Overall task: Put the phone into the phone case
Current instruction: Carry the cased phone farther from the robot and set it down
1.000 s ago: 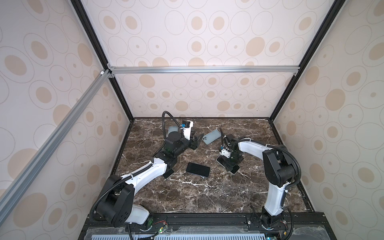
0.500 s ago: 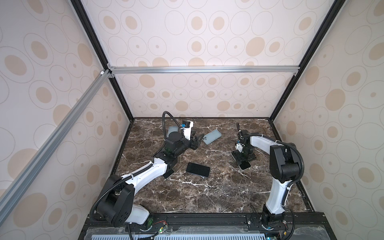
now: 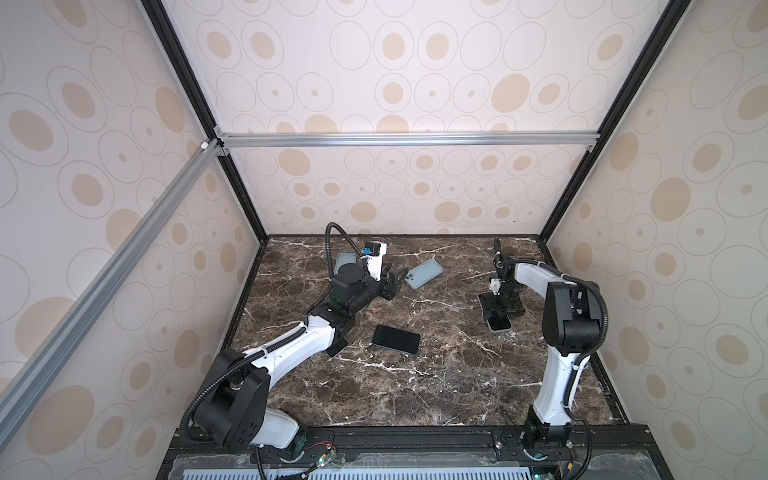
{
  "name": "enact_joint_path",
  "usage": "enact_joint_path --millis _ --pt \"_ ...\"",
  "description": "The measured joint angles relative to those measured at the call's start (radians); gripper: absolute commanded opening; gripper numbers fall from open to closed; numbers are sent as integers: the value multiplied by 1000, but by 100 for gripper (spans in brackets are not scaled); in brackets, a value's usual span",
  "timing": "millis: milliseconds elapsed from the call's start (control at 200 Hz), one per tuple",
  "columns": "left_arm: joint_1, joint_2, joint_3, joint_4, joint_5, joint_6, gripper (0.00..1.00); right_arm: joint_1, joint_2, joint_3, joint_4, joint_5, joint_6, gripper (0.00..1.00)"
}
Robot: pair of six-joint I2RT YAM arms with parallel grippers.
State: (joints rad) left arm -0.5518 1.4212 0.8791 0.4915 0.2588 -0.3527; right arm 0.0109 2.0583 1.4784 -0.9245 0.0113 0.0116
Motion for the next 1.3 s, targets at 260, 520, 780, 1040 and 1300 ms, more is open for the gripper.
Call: enact_joint_path --millis 260,520,780,1040,1300 --pt "0 0 0 -3 -3 0 57 -40 25 44 5 0 14 93" --pt "0 0 0 -7 -4 0 57 -41 25 46 12 3 26 99" --pt "0 0 0 -8 -12 1 57 -41 -5 46 18 -3 26 100" --pt "0 0 0 -18 -25 2 57 -41 -95 46 19 -9 26 100" --pt "0 0 0 -19 -26 0 57 -13 -215 18 36 -4 27 100"
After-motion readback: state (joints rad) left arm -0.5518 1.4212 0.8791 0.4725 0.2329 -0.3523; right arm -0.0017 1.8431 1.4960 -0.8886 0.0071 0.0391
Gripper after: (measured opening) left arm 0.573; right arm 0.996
